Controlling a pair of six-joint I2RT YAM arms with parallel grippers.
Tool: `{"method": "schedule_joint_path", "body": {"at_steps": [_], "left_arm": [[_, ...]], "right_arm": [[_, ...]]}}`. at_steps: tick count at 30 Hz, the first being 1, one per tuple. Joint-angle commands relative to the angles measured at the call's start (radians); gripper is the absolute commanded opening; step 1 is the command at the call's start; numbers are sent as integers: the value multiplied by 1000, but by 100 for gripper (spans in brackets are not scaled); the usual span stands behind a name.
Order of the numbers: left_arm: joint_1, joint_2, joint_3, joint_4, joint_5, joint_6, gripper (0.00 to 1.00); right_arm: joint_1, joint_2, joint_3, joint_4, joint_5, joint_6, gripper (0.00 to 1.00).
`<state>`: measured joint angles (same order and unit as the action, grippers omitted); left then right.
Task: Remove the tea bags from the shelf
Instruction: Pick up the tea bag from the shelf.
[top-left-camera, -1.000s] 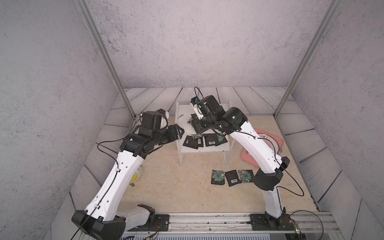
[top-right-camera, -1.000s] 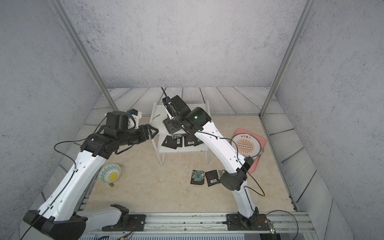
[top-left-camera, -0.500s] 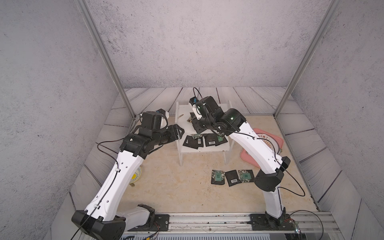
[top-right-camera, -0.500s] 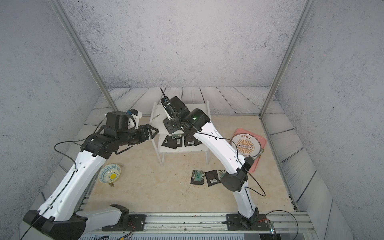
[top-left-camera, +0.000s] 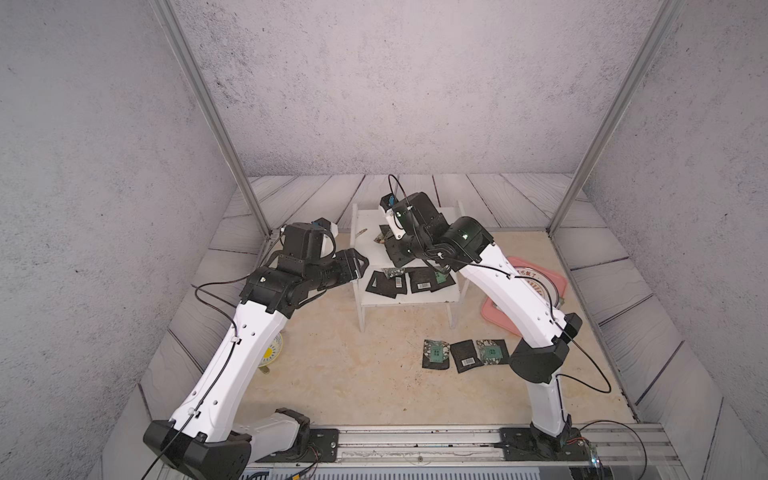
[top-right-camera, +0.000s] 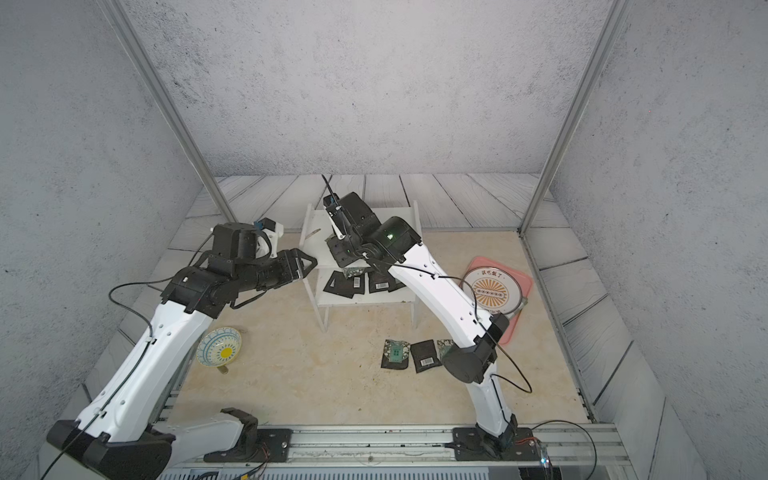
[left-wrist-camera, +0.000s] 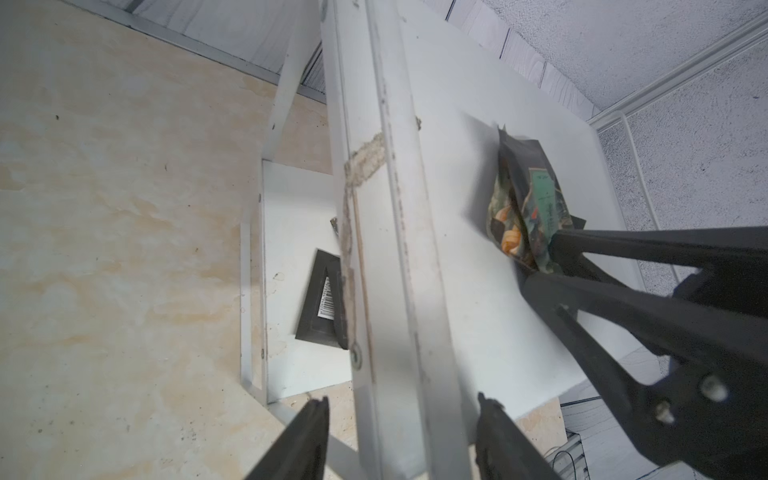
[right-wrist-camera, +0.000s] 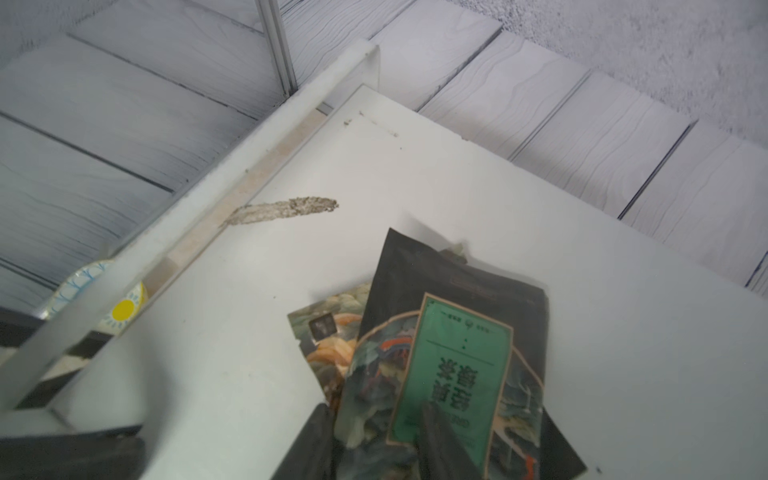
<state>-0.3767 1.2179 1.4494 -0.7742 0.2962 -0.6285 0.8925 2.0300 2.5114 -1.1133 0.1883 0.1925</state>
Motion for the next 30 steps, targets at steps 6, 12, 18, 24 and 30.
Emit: {"method": "schedule_joint_path", "body": {"at_steps": [6,12,18,24,30], "left_arm": [[9,-20,-19,9,3,-2,60],[9,-21,-20,10,3,-5,60],[9,-21,-29,16,6,-10,60],[9,-24,-32,15,3,-9,60],[9,-23,-39,22,7,-12,60]], "right_arm": [[-18,-39,-10,-102,-90,61,51],[-45,-8,46,-140,-131,128,54],[-60,-11,26,-134,-141,171,50],[-60,-11,9,-139,-102,167,39],[-61,-7,-10,-147,-78,152,38]]}}
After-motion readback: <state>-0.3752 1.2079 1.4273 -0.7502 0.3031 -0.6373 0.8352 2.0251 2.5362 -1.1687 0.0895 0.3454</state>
